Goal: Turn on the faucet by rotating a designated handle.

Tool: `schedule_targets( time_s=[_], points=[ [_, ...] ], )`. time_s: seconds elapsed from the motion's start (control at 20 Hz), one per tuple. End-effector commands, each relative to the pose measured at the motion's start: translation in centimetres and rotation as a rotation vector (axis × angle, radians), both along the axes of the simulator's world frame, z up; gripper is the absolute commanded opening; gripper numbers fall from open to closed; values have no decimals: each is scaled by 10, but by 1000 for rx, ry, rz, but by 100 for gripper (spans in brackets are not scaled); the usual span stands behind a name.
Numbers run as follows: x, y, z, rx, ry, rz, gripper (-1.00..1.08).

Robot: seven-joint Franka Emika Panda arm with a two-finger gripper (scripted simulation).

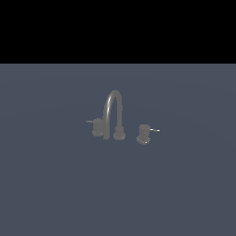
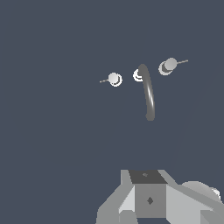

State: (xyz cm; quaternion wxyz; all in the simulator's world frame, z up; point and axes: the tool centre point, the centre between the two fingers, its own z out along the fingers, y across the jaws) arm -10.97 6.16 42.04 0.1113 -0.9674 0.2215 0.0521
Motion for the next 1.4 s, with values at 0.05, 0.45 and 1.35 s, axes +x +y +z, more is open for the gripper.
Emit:
schedule_targets(
  time_s=[0.05, 0.45, 1.35],
  points=[
    [23, 8, -22, 16, 37, -103, -100],
    [70, 25, -78, 19, 119, -345, -100],
    [147, 46, -227, -92, 220, -902, -100]
  ],
)
